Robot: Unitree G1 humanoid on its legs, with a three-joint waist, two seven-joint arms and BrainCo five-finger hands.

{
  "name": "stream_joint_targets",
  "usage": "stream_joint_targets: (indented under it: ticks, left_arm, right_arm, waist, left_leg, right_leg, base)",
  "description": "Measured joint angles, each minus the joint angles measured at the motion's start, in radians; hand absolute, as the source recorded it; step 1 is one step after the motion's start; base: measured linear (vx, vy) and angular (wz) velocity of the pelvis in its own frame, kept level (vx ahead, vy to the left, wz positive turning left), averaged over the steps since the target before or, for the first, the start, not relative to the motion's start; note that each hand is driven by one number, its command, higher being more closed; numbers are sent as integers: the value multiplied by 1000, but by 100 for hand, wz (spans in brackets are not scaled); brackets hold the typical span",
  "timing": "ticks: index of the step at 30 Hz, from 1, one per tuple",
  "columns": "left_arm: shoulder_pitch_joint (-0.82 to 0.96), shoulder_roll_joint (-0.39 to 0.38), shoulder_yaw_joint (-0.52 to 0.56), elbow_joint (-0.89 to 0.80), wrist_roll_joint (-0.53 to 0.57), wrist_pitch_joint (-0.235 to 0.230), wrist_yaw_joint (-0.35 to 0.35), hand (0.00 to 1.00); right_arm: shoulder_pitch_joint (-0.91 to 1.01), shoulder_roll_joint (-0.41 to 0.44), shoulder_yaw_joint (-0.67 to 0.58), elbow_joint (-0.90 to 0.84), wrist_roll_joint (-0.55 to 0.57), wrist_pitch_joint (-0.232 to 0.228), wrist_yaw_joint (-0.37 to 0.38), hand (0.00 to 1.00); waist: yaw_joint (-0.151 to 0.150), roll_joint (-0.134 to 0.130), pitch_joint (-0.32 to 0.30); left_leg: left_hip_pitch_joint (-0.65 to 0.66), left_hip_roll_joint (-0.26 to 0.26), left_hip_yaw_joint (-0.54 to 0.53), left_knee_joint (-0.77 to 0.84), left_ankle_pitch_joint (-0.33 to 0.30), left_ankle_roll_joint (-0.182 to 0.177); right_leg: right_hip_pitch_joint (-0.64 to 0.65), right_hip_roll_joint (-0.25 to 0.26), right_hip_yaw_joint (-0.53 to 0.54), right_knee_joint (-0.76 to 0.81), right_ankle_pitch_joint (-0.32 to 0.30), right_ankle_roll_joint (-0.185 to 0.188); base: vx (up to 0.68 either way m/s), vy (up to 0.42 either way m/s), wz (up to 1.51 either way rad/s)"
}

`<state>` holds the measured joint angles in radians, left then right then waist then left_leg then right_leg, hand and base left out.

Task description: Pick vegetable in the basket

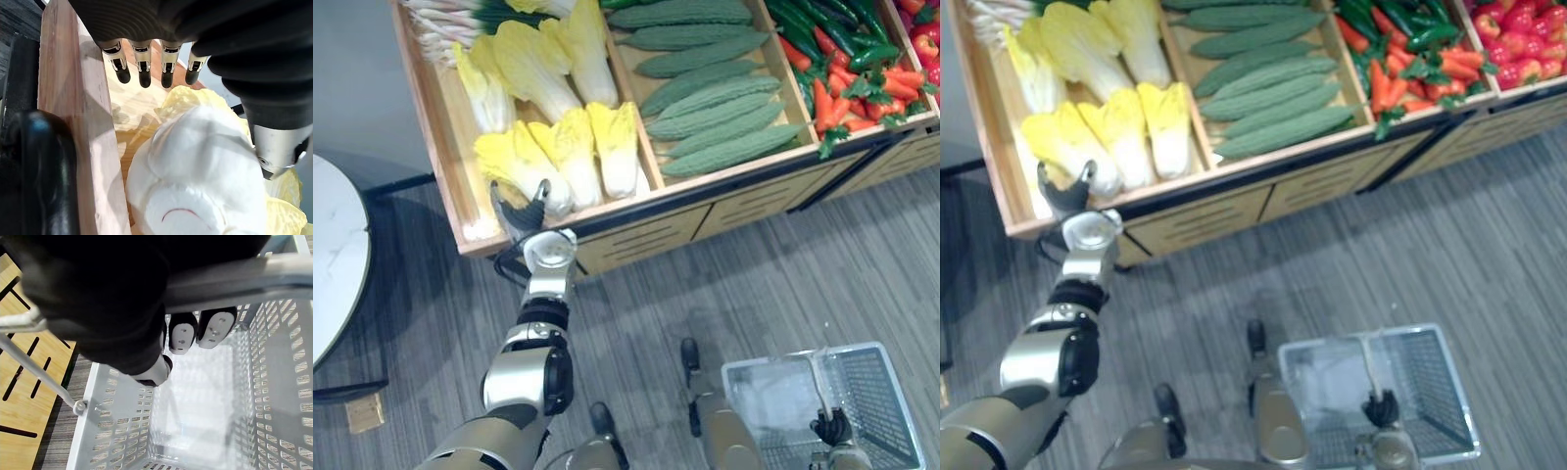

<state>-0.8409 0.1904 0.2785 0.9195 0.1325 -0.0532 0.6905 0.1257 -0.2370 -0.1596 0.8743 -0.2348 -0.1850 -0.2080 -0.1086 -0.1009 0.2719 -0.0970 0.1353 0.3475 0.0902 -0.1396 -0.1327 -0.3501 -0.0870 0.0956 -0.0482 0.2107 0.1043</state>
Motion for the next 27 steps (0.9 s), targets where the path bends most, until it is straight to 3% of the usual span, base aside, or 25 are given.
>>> stream_joint_targets:
  ticks: [5,7,9,12,19,27]
  left_arm:
    - [-24,-49,-8,-28,-47,4,15,0]
    - [-22,-94,-7,-91,-133,-22,36,0]
    - [-18,-153,-7,-149,-261,-92,61,0]
    - [6,-178,-6,-198,-318,-119,79,0]
    - [45,-180,3,-194,-306,-117,65,0]
    - [7,-97,41,-27,-237,-72,7,0]
  right_arm:
    - [1,0,0,-6,0,1,0,100]
    - [3,2,-2,-8,0,1,-2,100]
    - [6,8,-14,-13,-1,3,-3,100]
    - [18,15,-29,-29,0,4,-3,100]
    - [24,15,-29,-38,-1,4,-3,100]
    - [24,9,-28,-34,-1,2,-2,100]
  waist:
    - [0,-1,-7]
    - [1,-1,-7]
    - [2,-1,-7]
    - [2,0,-7]
    - [3,0,-7]
    - [3,23,-24]
  left_leg:
    - [-6,0,2,0,0,0]
    - [-6,0,1,0,0,0]
    - [-4,0,-2,0,0,0]
    - [6,1,-3,2,-1,-1]
    - [-5,8,-5,19,-10,0]
    - [-5,12,-5,18,-6,0]
  right_leg:
    - [-8,-6,1,2,0,0]
    - [-7,-8,-1,2,0,0]
    - [-3,-9,-4,2,0,0]
    - [9,-9,-5,3,0,0]
    - [10,-5,-3,12,-1,1]
    - [9,0,-4,12,-1,1]
  base:
    - [4,-20,-1]
    - [3,-16,2]
    - [1,-31,3]
    - [-6,-22,0]
    - [-38,-42,0]
    - [0,0,0]
